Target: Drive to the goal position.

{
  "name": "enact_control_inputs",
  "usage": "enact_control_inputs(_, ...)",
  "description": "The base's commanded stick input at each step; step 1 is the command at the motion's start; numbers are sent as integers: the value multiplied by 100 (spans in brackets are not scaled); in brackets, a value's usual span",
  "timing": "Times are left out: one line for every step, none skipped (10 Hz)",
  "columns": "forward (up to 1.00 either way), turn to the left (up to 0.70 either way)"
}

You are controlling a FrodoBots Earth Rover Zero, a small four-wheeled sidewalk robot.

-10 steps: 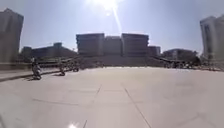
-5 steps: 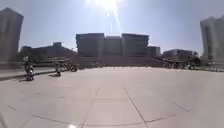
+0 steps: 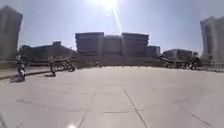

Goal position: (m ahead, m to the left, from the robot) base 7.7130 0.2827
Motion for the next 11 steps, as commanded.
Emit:
enact_control_inputs(100,0)
enact_control_inputs(100,0)
enact_control_inputs(100,0)
enact_control_inputs(100,0)
enact_control_inputs(100,40)
enact_control_inputs(100,12)
enact_control_inputs(100,0)
enact_control_inputs(100,0)
enact_control_inputs(100,0)
enact_control_inputs(100,0)
enact_control_inputs(100,0)
